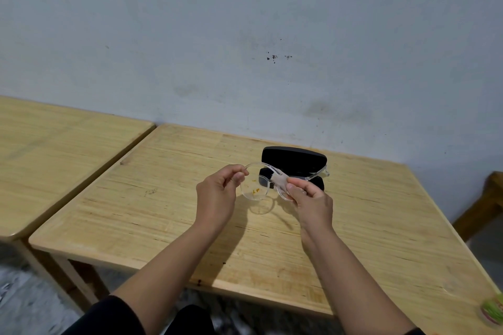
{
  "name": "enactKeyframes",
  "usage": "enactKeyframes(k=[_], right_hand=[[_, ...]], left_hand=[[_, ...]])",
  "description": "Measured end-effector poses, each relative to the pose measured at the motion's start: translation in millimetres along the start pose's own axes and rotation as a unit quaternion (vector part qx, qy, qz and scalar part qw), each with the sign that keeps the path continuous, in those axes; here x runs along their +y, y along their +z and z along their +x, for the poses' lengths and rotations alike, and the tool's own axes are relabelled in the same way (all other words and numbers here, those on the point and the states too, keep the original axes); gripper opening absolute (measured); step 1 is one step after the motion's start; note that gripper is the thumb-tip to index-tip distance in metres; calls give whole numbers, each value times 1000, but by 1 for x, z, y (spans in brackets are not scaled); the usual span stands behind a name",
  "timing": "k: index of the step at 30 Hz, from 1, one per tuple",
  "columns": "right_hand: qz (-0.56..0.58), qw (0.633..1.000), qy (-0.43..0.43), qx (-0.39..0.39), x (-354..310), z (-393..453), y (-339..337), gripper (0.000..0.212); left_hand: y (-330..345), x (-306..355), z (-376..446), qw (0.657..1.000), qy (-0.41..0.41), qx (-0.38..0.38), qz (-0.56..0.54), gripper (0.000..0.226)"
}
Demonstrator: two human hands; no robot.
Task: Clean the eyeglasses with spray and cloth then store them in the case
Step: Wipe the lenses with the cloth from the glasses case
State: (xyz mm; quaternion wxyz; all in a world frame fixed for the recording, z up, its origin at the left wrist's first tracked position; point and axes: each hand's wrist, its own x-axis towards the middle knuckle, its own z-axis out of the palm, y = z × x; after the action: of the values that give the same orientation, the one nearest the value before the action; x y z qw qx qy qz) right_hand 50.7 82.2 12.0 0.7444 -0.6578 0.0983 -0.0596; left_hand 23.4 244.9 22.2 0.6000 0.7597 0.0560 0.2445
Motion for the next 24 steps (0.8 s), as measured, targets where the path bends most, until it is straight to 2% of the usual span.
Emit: enactKeyframes(k=[4, 13, 20, 24], right_hand=[[-19, 1000, -16, -13, 1, -1, 2, 15], [-105, 983, -39, -148, -6, 1, -5, 16], [-180, 948, -38, -258, -18, 6, -14, 17], [-183, 944, -26, -273, -21, 8, -15, 14]], left_hand=[[0, 0, 1, 1000, 5, 3, 1, 14], [-5, -2, 6, 1000, 5, 12, 15, 14], [-12, -1, 10, 1000, 8, 12, 21, 19], [-15, -2, 9, 1000, 0, 14, 24, 17]])
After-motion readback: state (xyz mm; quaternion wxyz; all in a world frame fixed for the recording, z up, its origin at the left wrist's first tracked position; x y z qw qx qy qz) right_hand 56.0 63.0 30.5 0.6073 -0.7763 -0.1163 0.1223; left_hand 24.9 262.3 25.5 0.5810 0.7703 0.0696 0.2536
